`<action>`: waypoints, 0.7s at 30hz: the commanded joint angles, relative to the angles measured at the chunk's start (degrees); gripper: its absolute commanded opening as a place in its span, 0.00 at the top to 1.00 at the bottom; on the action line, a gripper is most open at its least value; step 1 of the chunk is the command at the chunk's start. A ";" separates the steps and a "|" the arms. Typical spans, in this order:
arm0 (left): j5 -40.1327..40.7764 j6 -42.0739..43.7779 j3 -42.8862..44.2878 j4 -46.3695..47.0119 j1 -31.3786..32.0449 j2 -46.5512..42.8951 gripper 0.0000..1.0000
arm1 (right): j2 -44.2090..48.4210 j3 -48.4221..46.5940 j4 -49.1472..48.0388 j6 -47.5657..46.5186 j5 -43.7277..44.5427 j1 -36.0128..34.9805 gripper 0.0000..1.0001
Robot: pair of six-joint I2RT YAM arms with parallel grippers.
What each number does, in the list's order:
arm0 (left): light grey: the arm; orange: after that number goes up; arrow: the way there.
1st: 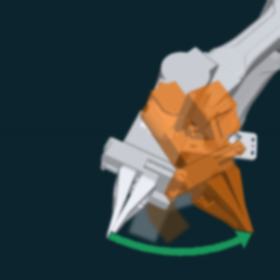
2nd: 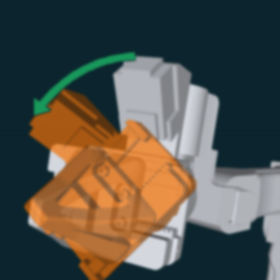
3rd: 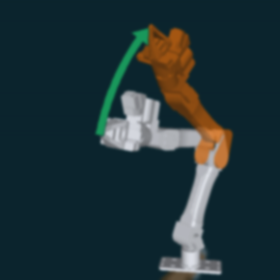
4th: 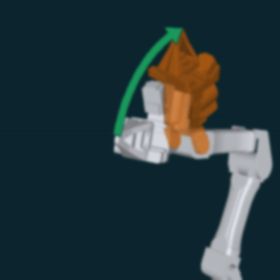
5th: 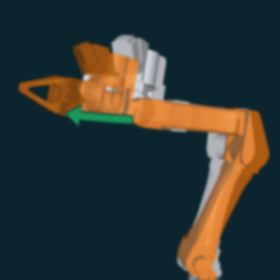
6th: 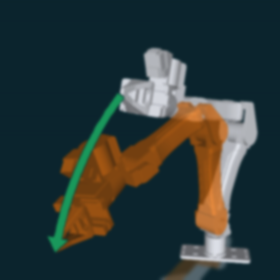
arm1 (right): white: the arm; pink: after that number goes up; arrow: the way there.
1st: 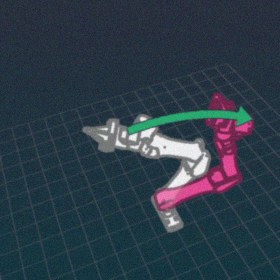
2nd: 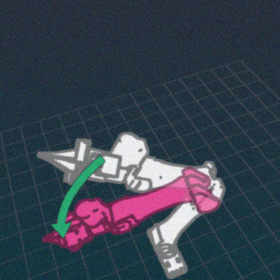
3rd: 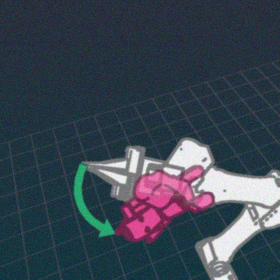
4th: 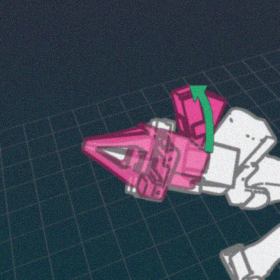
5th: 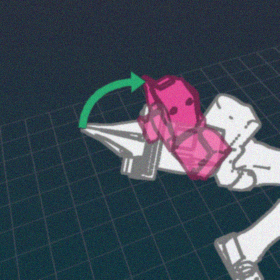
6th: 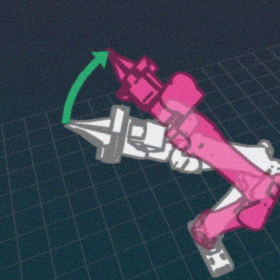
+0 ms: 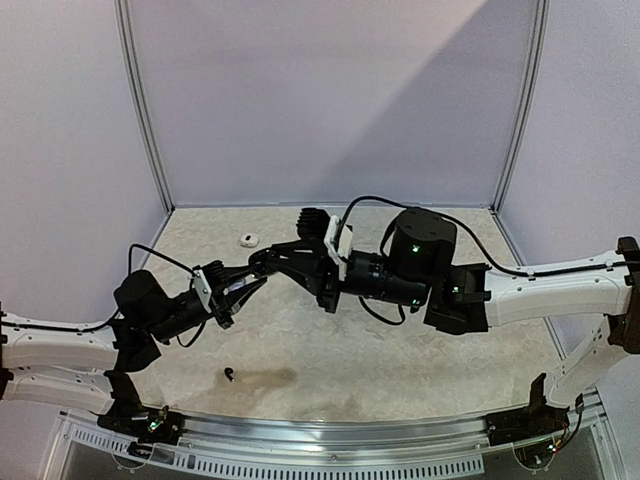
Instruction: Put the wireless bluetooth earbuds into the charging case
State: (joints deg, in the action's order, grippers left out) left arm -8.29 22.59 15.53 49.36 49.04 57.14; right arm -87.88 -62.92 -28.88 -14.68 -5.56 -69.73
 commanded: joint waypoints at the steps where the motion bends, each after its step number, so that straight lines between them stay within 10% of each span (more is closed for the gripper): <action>1: -0.33 5.67 -1.29 4.32 0.62 1.68 1.00 | -0.68 1.03 -5.09 -5.23 -4.83 0.12 1.00; 21: -5.11 -14.72 2.47 7.30 -1.95 7.39 1.00 | -1.40 6.81 -12.24 -7.71 -1.58 3.85 1.00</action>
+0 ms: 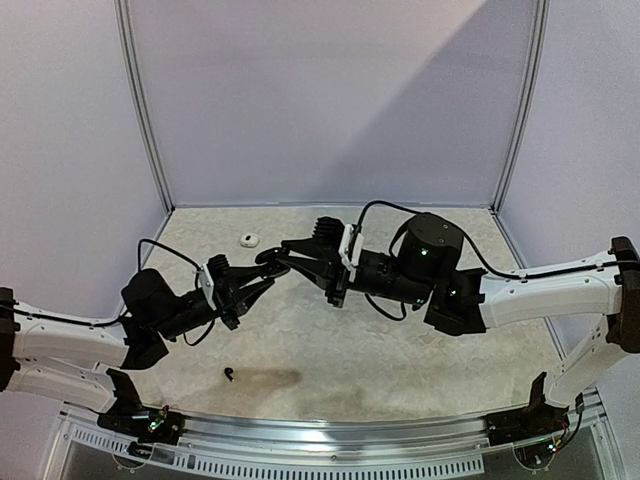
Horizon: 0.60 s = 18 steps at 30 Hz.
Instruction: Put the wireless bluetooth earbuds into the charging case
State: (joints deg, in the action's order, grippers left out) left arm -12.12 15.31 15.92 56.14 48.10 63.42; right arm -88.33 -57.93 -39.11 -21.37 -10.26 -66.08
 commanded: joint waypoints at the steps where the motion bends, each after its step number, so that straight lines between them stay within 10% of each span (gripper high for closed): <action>1: -1.42 -7.44 2.10 0.55 -1.11 1.37 1.00 | -0.89 1.84 -2.28 -1.41 3.49 0.24 1.00; 18: -2.55 -7.65 2.43 -0.62 -1.99 1.73 1.00 | -4.05 -1.45 1.39 -0.87 1.06 3.17 1.00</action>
State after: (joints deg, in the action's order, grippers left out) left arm -13.93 8.29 17.21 55.96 46.85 64.88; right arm -90.54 -57.54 -37.52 -23.11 -8.10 -63.66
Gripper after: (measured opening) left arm 0.232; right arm 0.152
